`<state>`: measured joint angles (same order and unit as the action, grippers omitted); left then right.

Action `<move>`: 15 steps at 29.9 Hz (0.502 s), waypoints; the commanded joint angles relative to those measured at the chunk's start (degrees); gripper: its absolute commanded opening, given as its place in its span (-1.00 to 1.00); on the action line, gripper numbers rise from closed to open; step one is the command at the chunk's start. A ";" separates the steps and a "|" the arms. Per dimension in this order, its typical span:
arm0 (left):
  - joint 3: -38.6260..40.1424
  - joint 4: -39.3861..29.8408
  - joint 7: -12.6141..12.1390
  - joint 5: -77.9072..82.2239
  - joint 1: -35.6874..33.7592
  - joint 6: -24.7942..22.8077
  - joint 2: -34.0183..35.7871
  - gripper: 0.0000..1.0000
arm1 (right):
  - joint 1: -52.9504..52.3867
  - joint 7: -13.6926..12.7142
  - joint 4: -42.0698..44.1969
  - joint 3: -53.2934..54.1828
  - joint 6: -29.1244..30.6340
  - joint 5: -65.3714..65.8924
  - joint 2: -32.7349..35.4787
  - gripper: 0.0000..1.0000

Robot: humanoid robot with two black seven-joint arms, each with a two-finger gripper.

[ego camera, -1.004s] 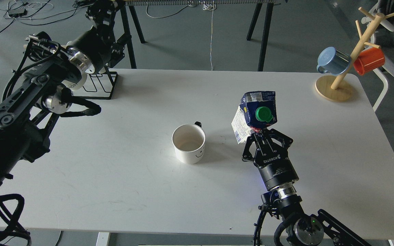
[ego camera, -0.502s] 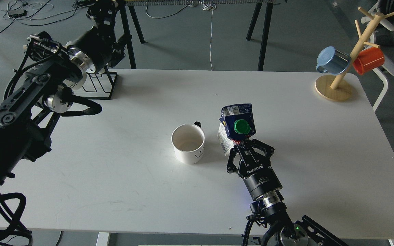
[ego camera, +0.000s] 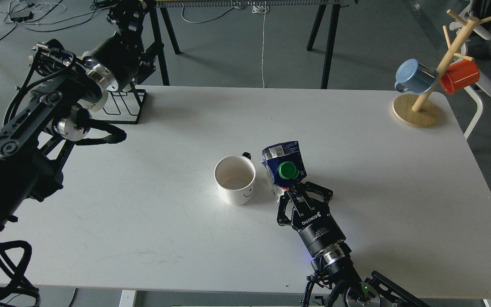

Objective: Place cup and milk with both arms
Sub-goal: 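Lift the milk carton and carry it beside the white mug, then lower the milk carton onto the table next to the mug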

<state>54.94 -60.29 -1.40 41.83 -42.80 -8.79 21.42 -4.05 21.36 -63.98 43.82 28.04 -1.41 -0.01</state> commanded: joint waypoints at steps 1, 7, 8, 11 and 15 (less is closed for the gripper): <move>-0.01 -0.01 0.00 0.00 0.08 0.00 -0.06 0.99 | -0.08 0.00 -0.36 0.04 -0.04 0.00 0.01 -0.87; -0.09 -0.01 -0.09 0.00 0.00 0.09 0.12 0.99 | -0.70 0.00 -0.80 0.04 -0.04 -0.09 0.01 -0.79; -0.09 -0.01 -0.09 0.00 -0.09 0.00 0.12 0.99 | -0.70 0.00 -0.88 0.04 -0.04 -0.17 0.01 -0.78; -0.01 -0.01 -0.09 0.00 -0.18 0.00 0.12 0.99 | -0.70 0.00 -1.06 0.04 -0.04 -0.18 0.01 -0.73; -0.09 -0.01 -0.09 0.00 -0.18 0.00 0.12 0.99 | -0.70 0.00 -1.41 0.04 -0.04 -0.26 0.01 -0.50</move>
<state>54.85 -60.29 -1.49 41.83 -42.97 -8.76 21.53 -4.73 21.33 -65.09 43.85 27.97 -1.63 0.01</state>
